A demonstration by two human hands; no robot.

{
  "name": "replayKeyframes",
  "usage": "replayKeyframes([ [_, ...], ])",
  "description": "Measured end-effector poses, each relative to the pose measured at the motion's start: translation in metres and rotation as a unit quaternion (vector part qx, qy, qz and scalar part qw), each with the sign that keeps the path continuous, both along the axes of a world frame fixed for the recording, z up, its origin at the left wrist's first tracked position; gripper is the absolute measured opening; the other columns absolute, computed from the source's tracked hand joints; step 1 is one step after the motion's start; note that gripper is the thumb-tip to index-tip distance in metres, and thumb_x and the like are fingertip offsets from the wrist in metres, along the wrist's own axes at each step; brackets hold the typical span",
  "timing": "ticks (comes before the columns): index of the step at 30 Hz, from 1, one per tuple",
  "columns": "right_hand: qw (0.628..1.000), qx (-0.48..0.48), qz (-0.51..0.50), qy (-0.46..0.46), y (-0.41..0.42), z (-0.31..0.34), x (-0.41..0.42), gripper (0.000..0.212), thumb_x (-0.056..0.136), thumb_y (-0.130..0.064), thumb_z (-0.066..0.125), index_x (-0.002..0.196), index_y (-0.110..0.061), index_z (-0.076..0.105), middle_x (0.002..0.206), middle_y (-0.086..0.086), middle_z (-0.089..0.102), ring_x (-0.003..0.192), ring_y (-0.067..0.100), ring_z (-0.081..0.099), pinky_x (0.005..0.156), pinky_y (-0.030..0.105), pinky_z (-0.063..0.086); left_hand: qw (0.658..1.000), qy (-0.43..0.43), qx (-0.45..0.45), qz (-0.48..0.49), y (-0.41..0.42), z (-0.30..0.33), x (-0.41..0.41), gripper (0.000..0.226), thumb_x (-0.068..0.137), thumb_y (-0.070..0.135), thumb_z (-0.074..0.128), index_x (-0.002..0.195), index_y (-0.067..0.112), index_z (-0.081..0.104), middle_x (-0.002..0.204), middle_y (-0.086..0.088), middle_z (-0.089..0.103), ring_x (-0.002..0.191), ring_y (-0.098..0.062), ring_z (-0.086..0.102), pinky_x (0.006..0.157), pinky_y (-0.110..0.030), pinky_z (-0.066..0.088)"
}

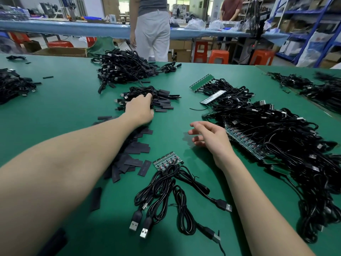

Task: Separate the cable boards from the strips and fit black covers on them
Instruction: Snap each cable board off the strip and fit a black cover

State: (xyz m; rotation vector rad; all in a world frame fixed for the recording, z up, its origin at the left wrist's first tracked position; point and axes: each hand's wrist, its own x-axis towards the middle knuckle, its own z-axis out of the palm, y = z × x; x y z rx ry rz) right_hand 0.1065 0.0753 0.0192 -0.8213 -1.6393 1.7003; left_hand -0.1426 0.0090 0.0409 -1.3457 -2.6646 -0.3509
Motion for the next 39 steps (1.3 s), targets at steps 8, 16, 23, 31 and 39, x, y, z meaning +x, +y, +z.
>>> replayKeyframes([
  [8,0.999,0.025,0.001,-0.024,-0.003,0.002,0.001,0.012,0.096,-0.021,0.066,0.096,-0.012,0.075,0.076,0.000,0.075,0.057,0.010,0.061,0.056,0.017,0.050,0.941,-0.237,0.242,0.003,-0.009,0.010,0.071,0.013,0.089,0.032,0.067,0.092,0.019,0.068,0.080,0.011,0.062,0.086,-0.013,0.061,0.078,-0.023,0.044],
  [16,0.982,0.143,0.051,-0.117,-0.006,0.004,0.000,0.013,0.095,-0.022,0.066,0.089,-0.016,0.077,0.078,-0.001,0.077,0.058,0.011,0.061,0.061,0.022,0.051,0.898,-0.304,0.317,-0.005,-0.043,-0.019,0.120,0.011,0.090,0.032,0.069,0.088,0.022,0.070,0.074,0.016,0.064,0.058,0.012,0.053,0.061,-0.008,0.038],
  [23,0.795,0.356,0.200,-0.448,-0.025,0.043,-0.007,0.036,0.072,-0.064,0.076,0.089,-0.032,0.076,0.091,-0.009,0.075,0.088,0.012,0.068,0.081,0.026,0.055,0.893,-0.297,0.339,0.006,-0.059,-0.020,0.114,0.011,0.092,0.031,0.068,0.084,0.023,0.068,0.070,0.016,0.060,0.053,0.010,0.051,0.059,-0.008,0.037],
  [31,0.775,0.329,0.189,-0.506,-0.057,0.045,-0.023,0.070,0.048,-0.072,0.085,0.081,-0.017,0.058,0.075,0.000,0.056,0.068,0.019,0.054,0.053,0.029,0.038,0.892,-0.306,0.333,-0.012,-0.059,-0.017,0.115,0.010,0.092,0.029,0.068,0.086,0.021,0.069,0.072,0.015,0.061,0.052,0.009,0.050,0.064,-0.017,0.040],
  [39,0.916,0.104,0.246,-0.301,-0.035,0.039,-0.004,0.017,0.084,-0.038,0.079,0.084,-0.022,0.072,0.078,-0.003,0.065,0.069,0.010,0.056,0.057,0.018,0.044,0.855,-0.392,0.338,-0.027,-0.064,-0.009,0.112,0.019,0.091,0.040,0.069,0.100,0.025,0.061,0.091,0.006,0.069,0.075,-0.018,0.066,0.075,-0.033,0.052],
])
